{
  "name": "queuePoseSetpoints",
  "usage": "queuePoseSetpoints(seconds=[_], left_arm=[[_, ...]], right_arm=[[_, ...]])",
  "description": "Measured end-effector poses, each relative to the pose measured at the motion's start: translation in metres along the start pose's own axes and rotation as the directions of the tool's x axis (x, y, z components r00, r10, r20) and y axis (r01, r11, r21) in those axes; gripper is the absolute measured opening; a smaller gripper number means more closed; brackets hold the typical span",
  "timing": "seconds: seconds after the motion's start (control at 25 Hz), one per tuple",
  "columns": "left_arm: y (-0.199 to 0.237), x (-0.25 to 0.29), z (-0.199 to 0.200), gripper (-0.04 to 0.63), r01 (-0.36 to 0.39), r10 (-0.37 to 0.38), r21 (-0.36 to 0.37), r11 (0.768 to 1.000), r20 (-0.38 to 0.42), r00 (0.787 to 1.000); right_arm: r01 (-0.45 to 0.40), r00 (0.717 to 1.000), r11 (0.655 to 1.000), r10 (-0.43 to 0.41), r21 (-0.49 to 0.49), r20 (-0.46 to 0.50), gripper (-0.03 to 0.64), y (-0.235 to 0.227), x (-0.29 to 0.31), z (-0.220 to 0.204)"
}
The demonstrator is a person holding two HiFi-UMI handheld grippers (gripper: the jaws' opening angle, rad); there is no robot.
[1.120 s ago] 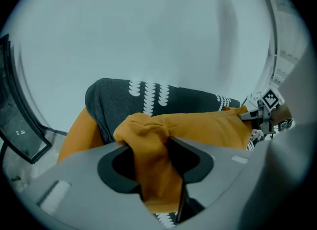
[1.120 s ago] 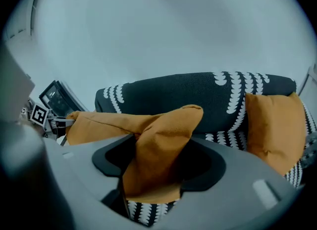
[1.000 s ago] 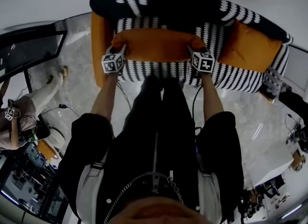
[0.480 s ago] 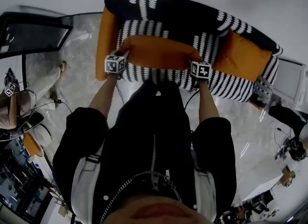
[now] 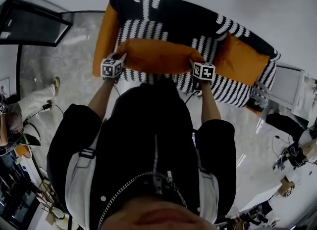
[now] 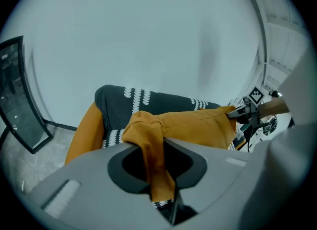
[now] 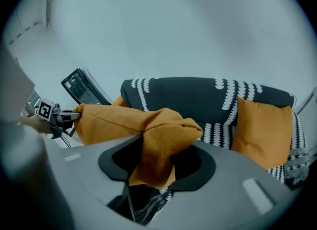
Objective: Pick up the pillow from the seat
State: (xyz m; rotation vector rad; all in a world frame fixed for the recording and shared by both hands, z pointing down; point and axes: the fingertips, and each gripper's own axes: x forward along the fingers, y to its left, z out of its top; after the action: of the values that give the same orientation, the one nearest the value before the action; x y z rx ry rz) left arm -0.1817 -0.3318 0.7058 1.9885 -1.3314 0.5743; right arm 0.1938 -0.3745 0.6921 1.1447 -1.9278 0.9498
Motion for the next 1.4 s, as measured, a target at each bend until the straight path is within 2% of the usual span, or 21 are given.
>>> queuePoseSetpoints(seconds=[0.16, 0.32, 0.48, 0.6, 0.76, 1.0, 1.12, 1.28, 1.4], left_arm=[[-0.018, -0.008, 0.013, 0.067, 0.002, -0.003, 0.02, 1.0, 0.051, 0.999], [-0.025, -0.019, 0.049, 0.066, 0.001, -0.009, 0.057, 0.998, 0.13, 0.991], [-0.033, -0.03, 0.096, 0.063, 0.004, -0.032, 0.124, 0.992, 0.218, 0.975], [-0.036, -0.039, 0.133, 0.06, -0.004, -0.039, 0.149, 0.989, 0.285, 0.958], [-0.033, -0.057, 0.185, 0.058, -0.022, -0.047, 0.174, 0.985, 0.38, 0.924], [-0.043, -0.092, 0.268, 0.057, -0.068, -0.063, 0.227, 0.971, 0.525, 0.849], [-0.05, -0.111, 0.308, 0.055, -0.097, -0.076, 0.253, 0.963, 0.594, 0.801], [-0.065, -0.136, 0.353, 0.055, -0.118, -0.101, 0.27, 0.956, 0.675, 0.731], [-0.076, -0.152, 0.376, 0.054, -0.131, -0.114, 0.281, 0.951, 0.711, 0.694]], right_arm=[[0.009, 0.998, 1.0, -0.007, -0.03, 0.07, 0.189, -0.008, -0.02, 0.007], [-0.002, 0.986, 1.0, -0.003, 0.027, 0.166, 0.19, -0.012, -0.038, 0.029], [0.046, 0.964, 0.999, -0.043, -0.003, 0.263, 0.187, -0.015, -0.057, 0.061], [0.09, 0.933, 0.996, -0.083, -0.005, 0.35, 0.176, -0.011, -0.075, 0.094], [0.129, 0.874, 0.992, -0.107, -0.013, 0.475, 0.17, -0.001, -0.104, 0.146], [0.155, 0.77, 0.988, -0.109, -0.018, 0.628, 0.163, 0.013, -0.162, 0.212], [0.179, 0.708, 0.984, -0.113, -0.022, 0.697, 0.161, 0.02, -0.193, 0.24], [0.191, 0.611, 0.982, -0.111, -0.01, 0.784, 0.16, 0.025, -0.237, 0.271], [0.197, 0.547, 0.98, -0.117, 0.009, 0.829, 0.156, 0.029, -0.268, 0.29]])
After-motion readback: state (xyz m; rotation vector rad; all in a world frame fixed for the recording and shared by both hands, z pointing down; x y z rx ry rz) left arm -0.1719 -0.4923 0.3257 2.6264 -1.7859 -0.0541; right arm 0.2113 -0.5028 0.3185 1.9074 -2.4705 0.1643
